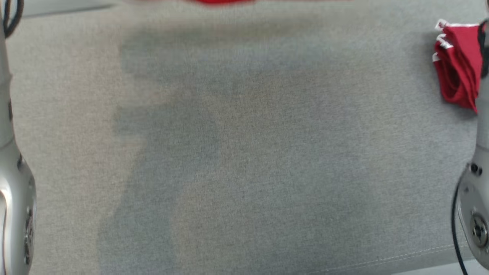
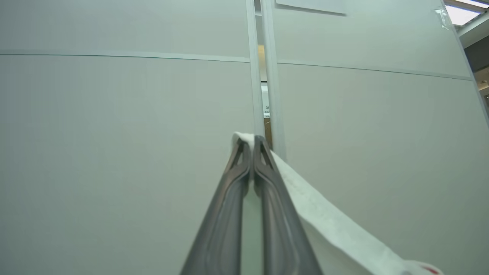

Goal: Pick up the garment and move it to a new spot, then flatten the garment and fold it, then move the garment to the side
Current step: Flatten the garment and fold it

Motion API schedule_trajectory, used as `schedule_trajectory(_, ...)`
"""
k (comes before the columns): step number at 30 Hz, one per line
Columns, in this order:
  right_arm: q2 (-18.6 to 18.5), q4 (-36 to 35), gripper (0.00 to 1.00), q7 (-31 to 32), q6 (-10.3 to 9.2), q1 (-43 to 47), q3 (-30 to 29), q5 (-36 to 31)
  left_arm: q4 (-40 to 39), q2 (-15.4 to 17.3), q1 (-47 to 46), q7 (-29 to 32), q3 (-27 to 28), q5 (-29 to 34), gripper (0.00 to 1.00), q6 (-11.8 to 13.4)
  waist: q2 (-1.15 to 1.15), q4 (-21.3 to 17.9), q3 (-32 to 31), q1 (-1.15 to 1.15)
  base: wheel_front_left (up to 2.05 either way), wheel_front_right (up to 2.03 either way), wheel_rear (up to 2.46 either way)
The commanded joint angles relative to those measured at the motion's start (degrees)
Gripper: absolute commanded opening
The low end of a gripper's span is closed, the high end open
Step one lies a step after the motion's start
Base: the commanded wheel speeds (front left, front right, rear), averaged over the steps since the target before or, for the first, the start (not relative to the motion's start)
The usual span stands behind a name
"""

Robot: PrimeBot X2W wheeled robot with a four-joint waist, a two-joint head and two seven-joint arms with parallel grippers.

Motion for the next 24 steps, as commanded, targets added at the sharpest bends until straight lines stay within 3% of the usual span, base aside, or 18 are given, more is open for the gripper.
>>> schedule_trajectory(1, 0.8, 3.4, 0.00, -1.9, 0.02, -2.2, -0.1, -1.3, 2.6, -0.6, -1.0, -1.4, -0.4, 0.7, 0.00, -0.3, 0.00, 1.5, 8.6, 0.00, 0.00, 0.00, 0.00)
schedule_trajectory(9, 3.0, 23.4, 0.00, -13.1, 0.02, -9.0, -2.6, -6.5, 13.4, -4.7, 0.3, -7.3, -1.6, -0.8, 0.00, -1.6, 0.00, 5.4, 20.2, 0.00, 0.00, 0.00, 0.00)
schedule_trajectory(15, 3.3, 33.4, 0.00, -17.2, 0.01, -8.4, -4.1, -6.8, 14.9, -6.5, 5.2, -9.2, -2.3, -0.9, 0.00, -4.1, 0.00, 6.2, 23.2, 0.00, 0.00, 0.00, 0.00)
schedule_trajectory(20, 3.1, 35.3, 0.00, -17.9, 0.02, -7.0, -1.8, -3.8, 10.1, -7.2, 10.8, -9.3, -0.1, -1.7, 0.00, -5.9, 0.00, 5.6, 22.5, 0.00, 0.00, 0.00, 0.00)
schedule_trajectory(24, 2.6, 31.1, 0.00, -17.8, 0.01, -3.7, 0.4, 0.3, 4.9, -7.5, 17.2, -9.2, 1.4, -1.9, 0.00, -7.3, 0.00, 4.8, 21.2, 0.00, 0.00, 0.00, 0.00)
